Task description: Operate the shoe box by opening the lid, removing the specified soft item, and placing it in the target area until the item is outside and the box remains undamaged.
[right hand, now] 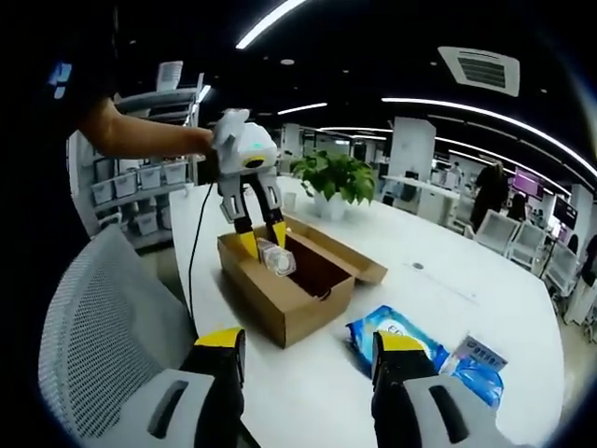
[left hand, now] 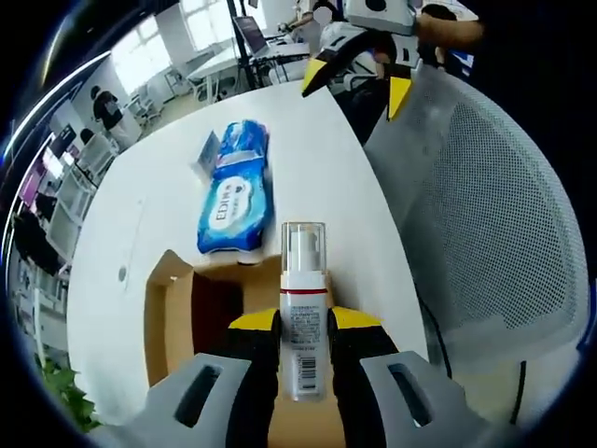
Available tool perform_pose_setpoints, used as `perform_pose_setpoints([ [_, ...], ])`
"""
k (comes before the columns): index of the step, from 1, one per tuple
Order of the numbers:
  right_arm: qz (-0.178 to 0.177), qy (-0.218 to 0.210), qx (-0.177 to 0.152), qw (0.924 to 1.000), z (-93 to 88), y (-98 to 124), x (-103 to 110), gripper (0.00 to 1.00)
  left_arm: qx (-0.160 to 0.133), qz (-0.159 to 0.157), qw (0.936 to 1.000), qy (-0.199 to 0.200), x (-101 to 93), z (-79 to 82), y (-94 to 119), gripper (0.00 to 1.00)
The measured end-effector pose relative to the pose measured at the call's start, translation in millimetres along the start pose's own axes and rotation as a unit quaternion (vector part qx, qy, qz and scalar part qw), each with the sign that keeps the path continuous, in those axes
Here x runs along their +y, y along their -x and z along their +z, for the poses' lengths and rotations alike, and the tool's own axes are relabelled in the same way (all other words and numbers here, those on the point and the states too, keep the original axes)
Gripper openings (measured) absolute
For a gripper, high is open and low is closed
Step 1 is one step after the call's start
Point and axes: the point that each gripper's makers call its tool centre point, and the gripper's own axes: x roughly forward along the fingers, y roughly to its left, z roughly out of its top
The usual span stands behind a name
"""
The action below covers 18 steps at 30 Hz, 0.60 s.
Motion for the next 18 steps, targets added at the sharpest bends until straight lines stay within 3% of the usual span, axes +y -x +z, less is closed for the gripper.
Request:
perform_pose_setpoints([
  [18,0.02,0.008,-0.003,0.9998,4.8,-8.2,13.7,0.43,-0.026,-0.036,0.9981,-0.044,-17.3,39.0,-13.6,0.18],
])
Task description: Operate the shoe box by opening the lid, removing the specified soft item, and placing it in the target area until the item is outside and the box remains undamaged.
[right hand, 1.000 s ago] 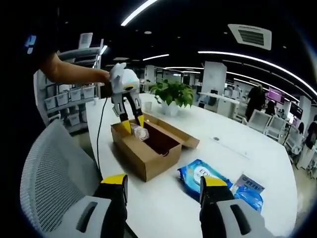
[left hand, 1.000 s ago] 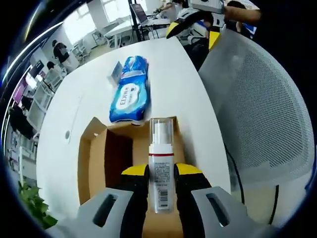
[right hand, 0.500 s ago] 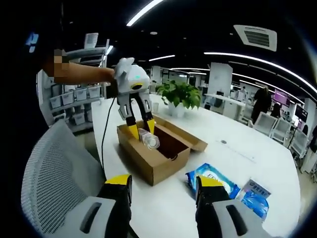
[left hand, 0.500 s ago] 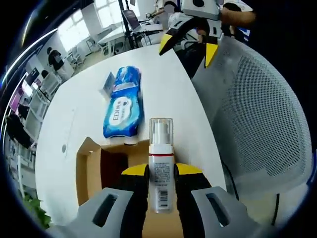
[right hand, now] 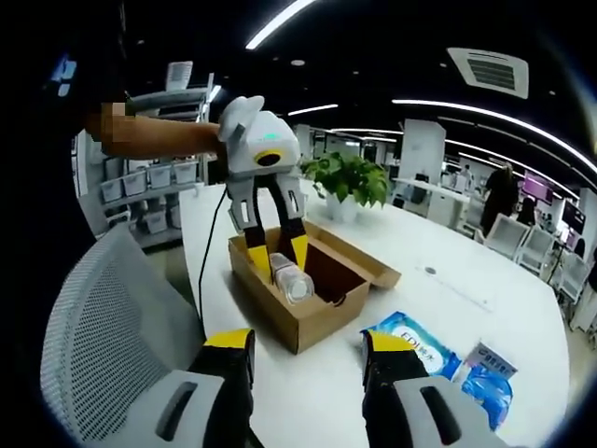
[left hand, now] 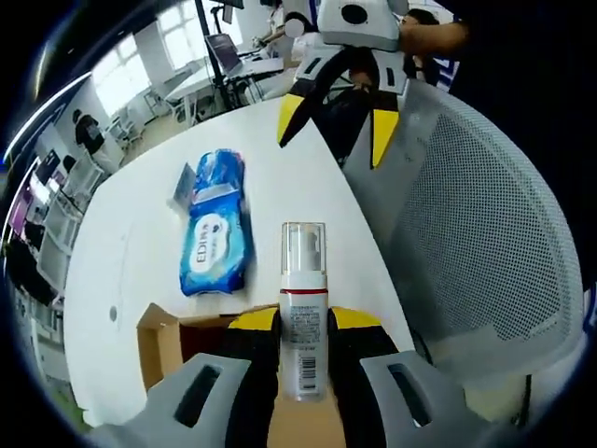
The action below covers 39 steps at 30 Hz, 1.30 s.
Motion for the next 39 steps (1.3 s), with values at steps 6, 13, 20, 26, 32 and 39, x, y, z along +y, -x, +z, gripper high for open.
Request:
perform_pose_setpoints([
  [6,0.007,0.001,-0.001,1.0,1.8,-2.5,3.9,0.41,-0.005,-0.014,0.9998,-0.01,-7.4,10.8,-6.4,0.18],
  [13,0.018,0.003,0.002,0.9998,-1.1,-5.1,11.0,0.38,-0.012,-0.031,0.9991,-0.026,-14.6,20.2,-12.6,0.19],
  [20,0.034,0.008,0.002,0.9994,-2.1,-7.2,20.5,0.33,-0.024,-0.047,0.9979,-0.038,-22.4,31.0,-17.6,0.19],
  [26,0.043,0.018,0.001,0.9989,-1.0,-8.8,26.0,0.3,-0.039,-0.061,0.9964,-0.045,-30.3,41.0,-21.4,0.18],
  [32,0.054,0.027,0.002,0.9982,-1.1,-9.8,31.0,0.26,-0.053,-0.071,0.995,-0.046,-36.0,47.4,-23.6,0.18],
  [39,0.059,0.035,0.003,0.9976,-0.8,-10.0,34.7,0.21,-0.074,-0.084,0.9927,-0.045,-42.3,55.9,-21.9,0.18],
])
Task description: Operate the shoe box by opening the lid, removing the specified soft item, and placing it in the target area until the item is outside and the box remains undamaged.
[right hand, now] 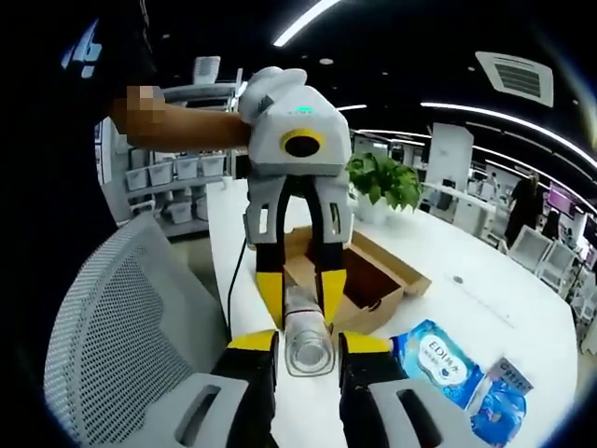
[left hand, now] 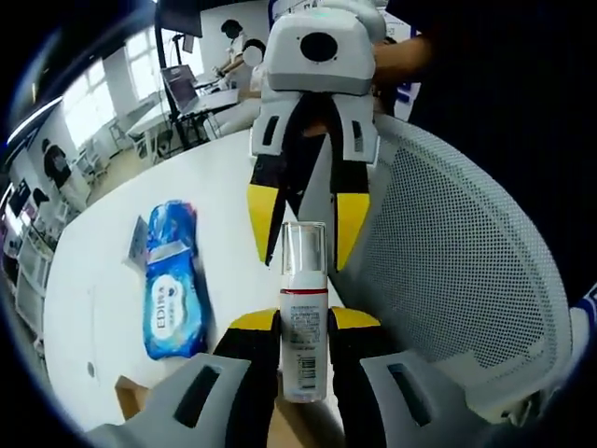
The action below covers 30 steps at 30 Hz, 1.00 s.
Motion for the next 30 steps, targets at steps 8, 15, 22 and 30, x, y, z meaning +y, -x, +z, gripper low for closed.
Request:
perform_pose_setpoints([
  [8,0.001,0.009,0.001,1.0,1.4,0.3,1.0,0.17,-0.005,-0.001,1.0,-0.003,-0.8,2.2,-0.6,0.19],
  [15,-0.003,0.014,0.006,0.9999,1.0,0.9,1.2,0.16,-0.007,0.006,0.9999,-0.008,0.1,2.3,-2.0,0.19],
  [22,-0.005,0.02,0.012,0.9997,1.1,0.8,-0.8,0.15,-0.012,0.016,0.9997,-0.011,2.8,3.3,-3.3,0.2],
  [30,-0.007,0.026,0.016,0.9995,1.8,-0.4,-4.4,0.15,-0.018,0.026,0.9994,0.01,8.3,2.6,-2.6,0.21],
])
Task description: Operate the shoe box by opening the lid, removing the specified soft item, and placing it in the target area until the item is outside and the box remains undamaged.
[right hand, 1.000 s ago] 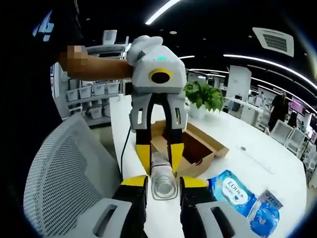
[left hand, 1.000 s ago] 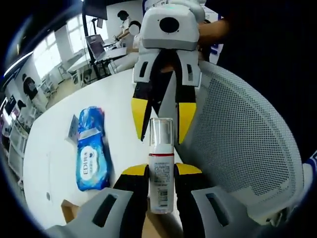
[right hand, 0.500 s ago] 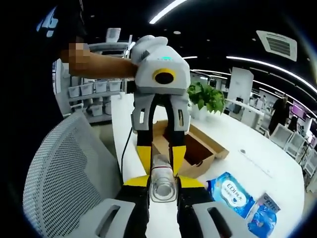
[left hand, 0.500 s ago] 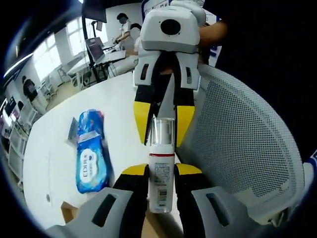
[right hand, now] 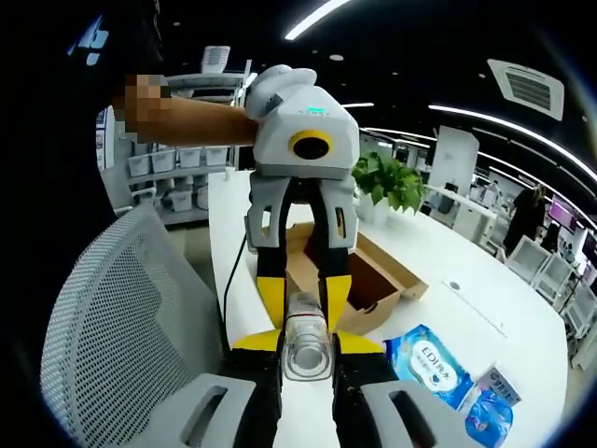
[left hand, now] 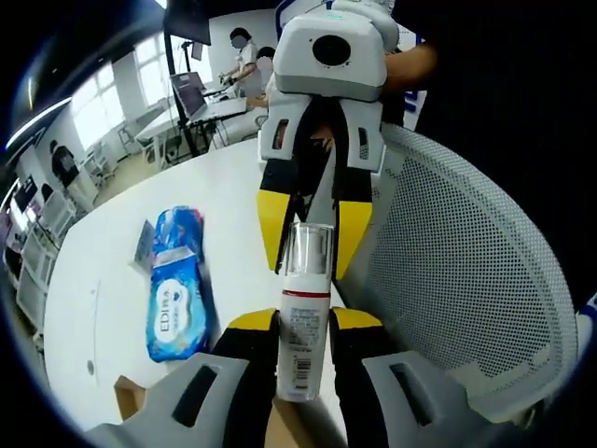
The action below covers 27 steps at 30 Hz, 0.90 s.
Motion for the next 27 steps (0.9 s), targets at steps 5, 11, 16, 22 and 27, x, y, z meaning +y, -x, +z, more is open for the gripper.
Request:
perform_pose_setpoints([
  [5,-0.004,0.001,0.003,1.0,-1.5,0.2,-4.2,0.15,-0.004,0.02,0.9997,0.01,6.8,-2.2,5.0,0.23],
  [11,-0.002,0.003,0.008,1.0,-3.6,-0.4,-8.2,0.15,-0.006,0.051,0.9983,0.027,15.4,-9.3,10.1,0.29],
  [16,-0.001,0.007,0.011,0.9999,-2.8,0.2,-11.5,0.15,-0.012,0.07,0.9964,0.047,21.2,-12.9,13.9,0.33],
  [22,-0.005,0.01,0.012,0.9999,-2.2,0.9,-16.6,0.15,-0.029,0.093,0.9932,0.064,25.8,-10.6,20.2,0.36],
  [27,-0.01,0.014,0.014,0.9998,-0.9,2.2,-23.9,0.15,-0.049,0.119,0.9878,0.088,30.7,-10.8,27.6,0.4],
])
